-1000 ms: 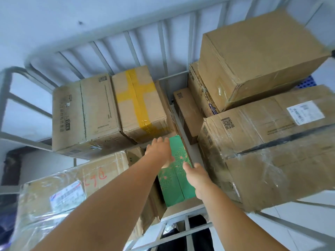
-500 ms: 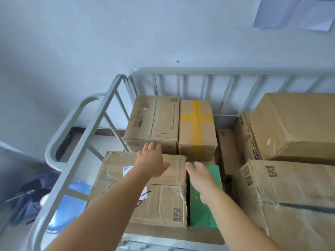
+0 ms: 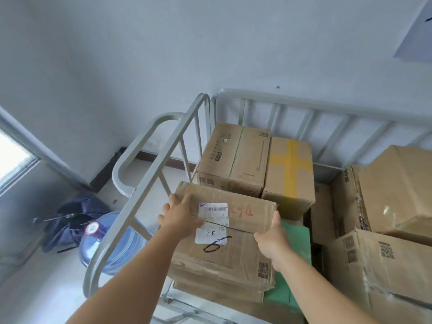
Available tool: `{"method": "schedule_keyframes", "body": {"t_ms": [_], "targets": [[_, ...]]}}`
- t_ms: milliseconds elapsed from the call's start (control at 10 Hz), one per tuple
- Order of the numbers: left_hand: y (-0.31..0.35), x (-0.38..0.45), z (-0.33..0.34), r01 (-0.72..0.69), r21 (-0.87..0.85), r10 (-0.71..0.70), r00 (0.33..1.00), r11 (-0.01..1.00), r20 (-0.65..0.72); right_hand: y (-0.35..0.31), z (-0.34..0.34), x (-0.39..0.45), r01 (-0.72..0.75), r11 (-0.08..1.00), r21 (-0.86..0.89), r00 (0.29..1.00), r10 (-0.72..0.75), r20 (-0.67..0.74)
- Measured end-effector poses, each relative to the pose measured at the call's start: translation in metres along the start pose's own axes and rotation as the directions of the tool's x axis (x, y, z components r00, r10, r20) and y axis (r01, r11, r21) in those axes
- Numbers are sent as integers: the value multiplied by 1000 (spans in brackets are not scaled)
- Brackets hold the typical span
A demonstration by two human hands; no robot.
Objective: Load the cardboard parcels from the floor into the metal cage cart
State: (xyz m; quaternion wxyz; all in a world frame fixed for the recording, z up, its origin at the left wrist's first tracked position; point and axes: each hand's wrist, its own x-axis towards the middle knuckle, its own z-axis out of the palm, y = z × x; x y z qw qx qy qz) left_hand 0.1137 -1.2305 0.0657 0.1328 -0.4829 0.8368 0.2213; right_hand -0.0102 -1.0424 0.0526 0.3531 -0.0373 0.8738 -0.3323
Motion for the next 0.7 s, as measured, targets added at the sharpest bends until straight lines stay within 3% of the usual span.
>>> {"method": "schedule_keyframes", "body": {"t_ms": [400, 700], "targets": [[2, -3, 7, -30, 40, 31, 999, 999, -31, 5, 0, -10, 88, 993, -84, 996, -87, 8], [29, -39, 14, -220, 241, 225, 974, 945, 6, 5, -36, -51, 230, 923, -310, 971, -241, 3]]}}
